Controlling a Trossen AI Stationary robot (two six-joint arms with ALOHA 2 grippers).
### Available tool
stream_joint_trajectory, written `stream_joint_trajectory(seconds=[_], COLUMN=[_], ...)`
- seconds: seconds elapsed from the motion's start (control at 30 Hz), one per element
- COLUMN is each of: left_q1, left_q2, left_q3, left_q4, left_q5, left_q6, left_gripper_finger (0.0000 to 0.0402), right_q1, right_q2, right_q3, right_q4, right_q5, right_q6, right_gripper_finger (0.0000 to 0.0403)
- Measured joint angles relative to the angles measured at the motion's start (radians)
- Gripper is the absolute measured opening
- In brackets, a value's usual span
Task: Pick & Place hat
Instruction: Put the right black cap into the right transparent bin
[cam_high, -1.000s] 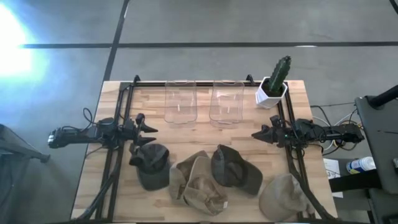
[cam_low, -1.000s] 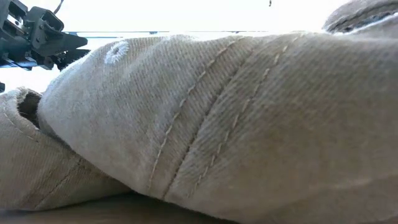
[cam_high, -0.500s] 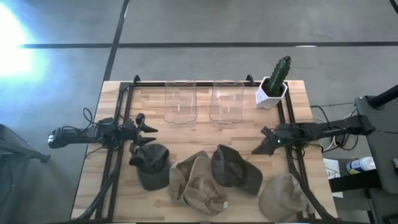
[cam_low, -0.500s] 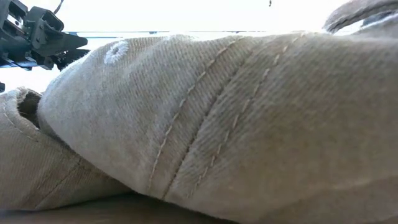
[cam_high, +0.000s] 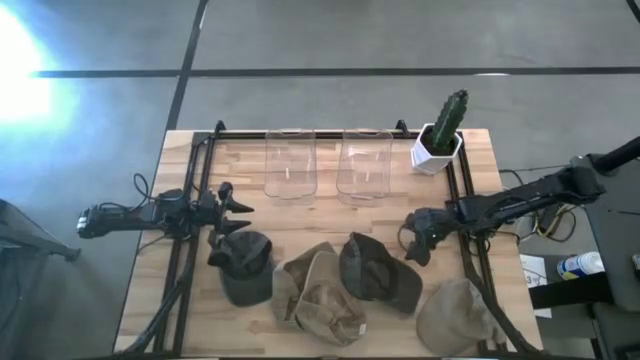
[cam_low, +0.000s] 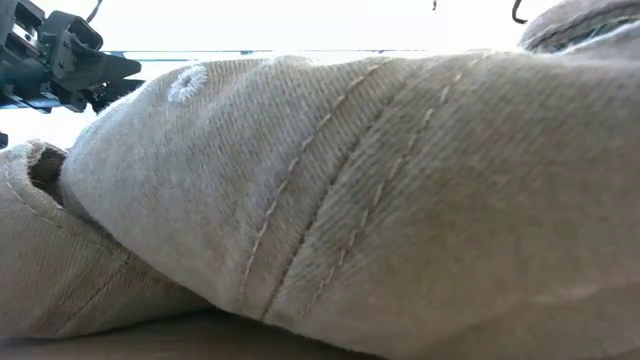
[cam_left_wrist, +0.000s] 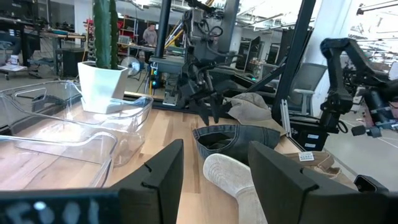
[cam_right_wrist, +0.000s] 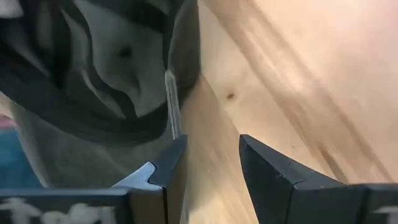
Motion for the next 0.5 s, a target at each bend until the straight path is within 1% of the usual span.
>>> stream_joint_trajectory(seconds=[0.1,0.3,0.5], left_q1=[0.0,0.0,0.0], left_q2=[0.0,0.0,0.0], left_q3=[0.0,0.0,0.0], left_q4=[0.0,0.0,0.0], left_q5=[0.0,0.0,0.0], left_q6=[0.0,0.0,0.0], left_gripper_finger=[0.0174,0.0174,0.0174], right_q1=[0.004,0.023,0.021], right_q2=[0.103,0.291,0.471], right_q3=[0.043,0.118,0.161], right_q4=[0.01,0.035,0.131], right_q5=[-0.056,-0.085,-0.208], right_q6=[-0.046,-0.166,-0.19], right_gripper_finger=[0.0141,0.0141,0.0141])
